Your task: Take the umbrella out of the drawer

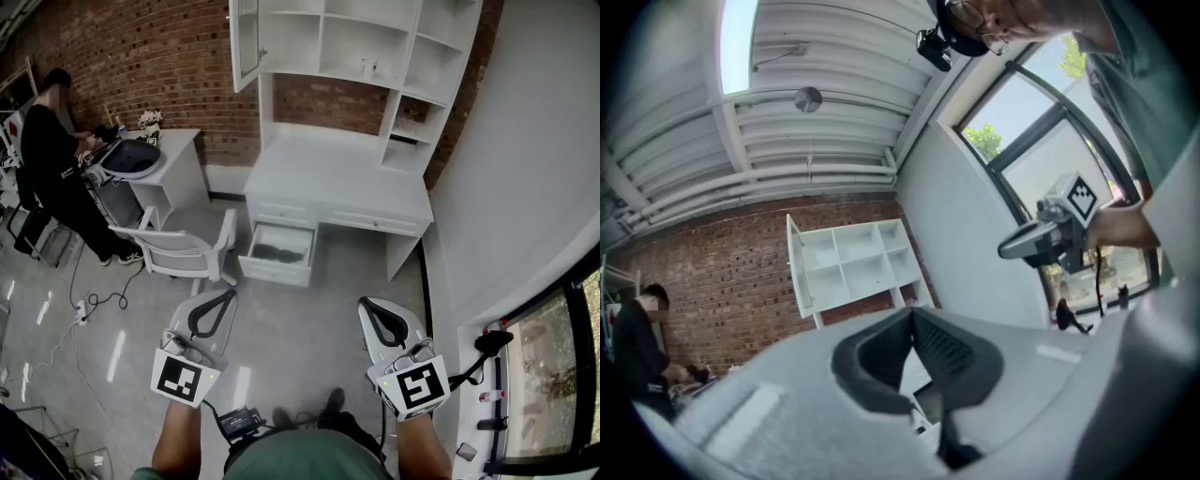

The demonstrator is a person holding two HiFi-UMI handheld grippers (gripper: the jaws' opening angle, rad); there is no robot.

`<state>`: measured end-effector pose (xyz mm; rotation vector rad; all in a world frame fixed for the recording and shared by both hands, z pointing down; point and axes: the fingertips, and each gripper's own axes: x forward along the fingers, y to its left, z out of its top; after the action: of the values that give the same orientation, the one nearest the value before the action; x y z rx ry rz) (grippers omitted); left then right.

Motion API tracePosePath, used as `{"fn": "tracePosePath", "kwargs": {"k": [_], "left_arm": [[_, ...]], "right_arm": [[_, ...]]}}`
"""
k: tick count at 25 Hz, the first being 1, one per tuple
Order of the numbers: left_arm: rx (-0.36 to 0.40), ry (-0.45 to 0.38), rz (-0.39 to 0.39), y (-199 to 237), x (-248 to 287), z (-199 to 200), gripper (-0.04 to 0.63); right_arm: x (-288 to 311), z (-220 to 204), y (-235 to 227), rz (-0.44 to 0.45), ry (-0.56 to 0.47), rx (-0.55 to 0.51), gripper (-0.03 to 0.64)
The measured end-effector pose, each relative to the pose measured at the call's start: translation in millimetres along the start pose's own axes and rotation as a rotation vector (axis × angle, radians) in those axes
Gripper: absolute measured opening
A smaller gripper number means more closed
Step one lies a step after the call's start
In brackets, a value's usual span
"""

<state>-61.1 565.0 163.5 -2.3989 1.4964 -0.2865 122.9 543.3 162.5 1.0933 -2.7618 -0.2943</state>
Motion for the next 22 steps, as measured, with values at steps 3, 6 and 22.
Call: {"fn": "tracePosePath", "kwargs": {"k": [3,6,22], "left_arm": [[0.0,-0.004,-0.003,-5.1,1.5,0.4,0.002],[-0.002,-0.004,-0.004,-10.3,1.8,0.9,0.002],[-0.012,0.01,-0.005,-8.7,39.4,-10.3,0.002]], "right_arm": [[-3.1,-1.8,-1.3,-0.002,0.002,-0.003,0.005],[-6.9,-1.9,-2.2,-0.005,-0.001,-0.006,0.005],[15.4,-11.4,-30.6,-0.019,-0.003,-0.01,0.005]]}}
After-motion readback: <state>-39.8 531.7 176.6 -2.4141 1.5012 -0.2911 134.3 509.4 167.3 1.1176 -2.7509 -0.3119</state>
